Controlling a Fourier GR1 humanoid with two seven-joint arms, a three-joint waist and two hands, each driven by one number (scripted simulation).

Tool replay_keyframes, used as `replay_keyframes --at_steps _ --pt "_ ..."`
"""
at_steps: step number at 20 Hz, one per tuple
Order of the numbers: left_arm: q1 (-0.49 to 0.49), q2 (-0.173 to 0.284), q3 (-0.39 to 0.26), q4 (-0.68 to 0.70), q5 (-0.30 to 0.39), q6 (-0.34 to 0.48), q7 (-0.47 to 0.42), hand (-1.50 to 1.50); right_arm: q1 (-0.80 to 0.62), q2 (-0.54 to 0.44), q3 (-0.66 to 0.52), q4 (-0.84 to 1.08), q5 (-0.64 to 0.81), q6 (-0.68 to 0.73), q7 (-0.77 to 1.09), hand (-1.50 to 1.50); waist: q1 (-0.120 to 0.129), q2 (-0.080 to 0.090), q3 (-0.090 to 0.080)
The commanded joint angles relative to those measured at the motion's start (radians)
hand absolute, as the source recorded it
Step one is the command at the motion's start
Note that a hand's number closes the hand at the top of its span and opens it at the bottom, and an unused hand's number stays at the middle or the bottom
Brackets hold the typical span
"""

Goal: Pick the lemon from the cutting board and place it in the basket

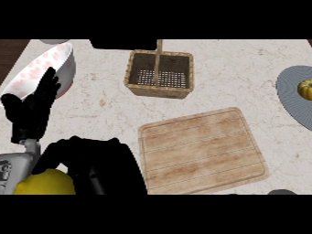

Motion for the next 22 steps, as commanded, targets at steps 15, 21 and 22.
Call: replay_keyframes --at_steps 15,21,22 --pt "-0.031 -0.016 -0.001 -0.013 -0.009 0.017 0.021 0.00 -0.669 0.006 -0.240 0.605 -0.233 -0.018 0.156 1.50 0.006 0.011 0.000" --pt "-0.025 0.000 0.010 0.000 0.004 -0.016 -0.009 0.00 -0.701 0.006 -0.265 0.823 -0.344 0.033 0.002 1.50 0.003 0.019 0.000" --pt "-0.025 -0.011 0.003 0.008 0.003 -0.015 -0.018 0.00 -0.718 0.006 -0.217 0.824 -0.380 0.021 0.023 1.50 0.013 0.019 0.000"
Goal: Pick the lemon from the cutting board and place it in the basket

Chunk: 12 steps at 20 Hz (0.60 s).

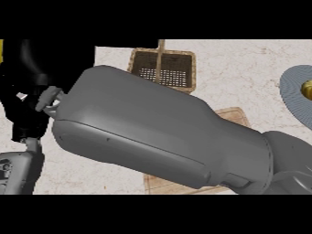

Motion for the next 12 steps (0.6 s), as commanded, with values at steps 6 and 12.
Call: replay_keyframes --at_steps 6,12 --pt "0.010 -0.010 -0.003 0.007 -0.018 0.012 -0.012 0.00 0.000 0.000 0.030 0.226 -0.144 0.049 -0.116 1.50 -0.002 0.004 0.001" --pt "0.030 0.010 0.020 0.016 0.000 -0.019 -0.034 0.00 0.070 0.000 -0.029 0.321 -0.190 0.058 -0.290 1.50 -0.014 0.004 0.002"
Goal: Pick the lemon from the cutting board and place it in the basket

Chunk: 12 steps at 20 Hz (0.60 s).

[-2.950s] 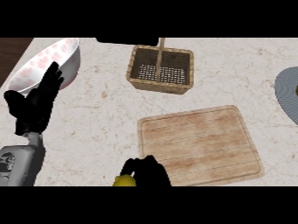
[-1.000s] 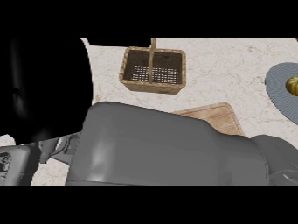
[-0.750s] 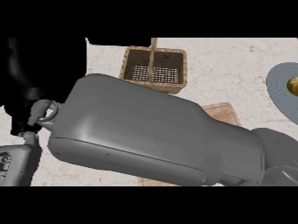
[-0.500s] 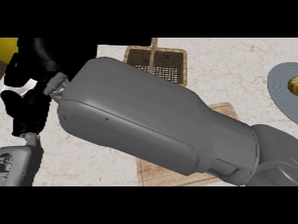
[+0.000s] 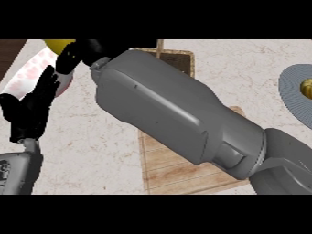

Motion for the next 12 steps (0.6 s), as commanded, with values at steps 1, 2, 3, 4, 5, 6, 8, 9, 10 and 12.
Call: replay_keyframes --at_steps 1,2,3,4,5,6,8,9,10,12 --pt "0.006 0.016 0.038 0.050 0.024 -0.023 -0.037 0.00 0.011 0.000 -0.056 0.069 -0.038 0.047 -0.106 1.50 -0.012 -0.001 0.000" --pt "0.040 0.030 0.038 -0.020 0.033 -0.033 0.002 0.00 0.016 0.000 -0.068 0.059 -0.031 0.067 -0.083 1.50 -0.017 -0.006 0.001" --pt "0.000 0.007 0.024 0.011 0.010 -0.003 -0.002 0.00 0.063 0.000 -0.087 0.089 -0.069 0.028 -0.185 1.50 -0.006 0.002 0.001" --pt "0.009 0.004 0.012 0.006 0.004 -0.012 -0.025 0.00 0.048 0.000 -0.089 0.081 -0.097 0.017 -0.200 1.50 0.003 0.003 0.000" --pt "0.051 -0.022 -0.008 0.009 -0.010 -0.005 -0.062 0.00 -0.015 0.000 -0.101 0.080 -0.089 0.061 -0.130 1.50 -0.009 -0.003 0.001" --pt "0.040 -0.002 0.025 0.030 0.004 -0.007 -0.050 0.00 0.060 0.000 -0.105 0.071 -0.089 0.038 -0.195 1.50 -0.016 -0.003 0.001" --pt "0.006 -0.016 -0.002 -0.041 -0.015 0.026 0.042 0.00 0.063 -0.007 -0.165 0.122 -0.077 0.091 -0.265 1.50 -0.024 -0.005 0.002" --pt "0.016 0.010 0.014 -0.016 0.000 -0.006 0.003 0.00 -0.021 -0.069 0.148 0.181 0.141 0.219 -0.217 1.50 -0.018 -0.012 -0.008" --pt "0.032 0.003 0.012 -0.017 0.000 -0.004 -0.003 0.00 -0.046 -0.075 0.164 0.176 0.162 0.241 -0.244 1.50 -0.010 -0.010 -0.005" --pt "0.013 0.014 0.011 -0.015 0.002 -0.015 0.008 0.00 -0.069 -0.055 0.195 0.199 0.209 0.240 -0.276 1.50 -0.011 -0.005 -0.002"
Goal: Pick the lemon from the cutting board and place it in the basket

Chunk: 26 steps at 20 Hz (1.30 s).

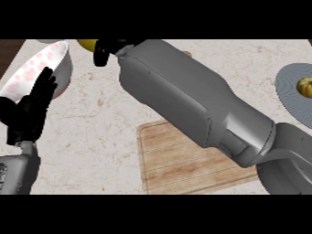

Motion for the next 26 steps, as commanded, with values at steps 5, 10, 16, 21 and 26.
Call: replay_keyframes --at_steps 5,10,16,21,26 --pt "0.015 -0.012 -0.005 -0.014 -0.014 0.014 -0.010 0.00 -0.068 0.009 0.139 0.167 0.204 0.055 -0.135 1.50 0.005 0.004 0.002" --pt "0.012 -0.013 -0.010 -0.008 -0.006 -0.005 0.002 0.00 -0.119 0.041 0.082 0.226 0.206 0.075 -0.139 1.50 0.005 0.003 0.002" --pt "0.000 -0.023 -0.016 0.005 -0.024 0.008 -0.015 0.00 -0.165 0.042 0.041 0.341 0.191 0.235 -0.167 1.50 0.012 0.009 0.001" --pt "0.002 -0.017 -0.014 -0.065 -0.006 0.005 0.056 0.00 -0.135 0.042 0.024 0.369 0.181 0.364 -0.195 1.50 0.013 0.005 0.002" --pt "-0.058 0.007 0.011 0.026 0.001 -0.026 0.000 0.00 -0.098 0.042 0.024 0.354 0.201 0.320 -0.199 1.50 0.016 0.012 0.001"
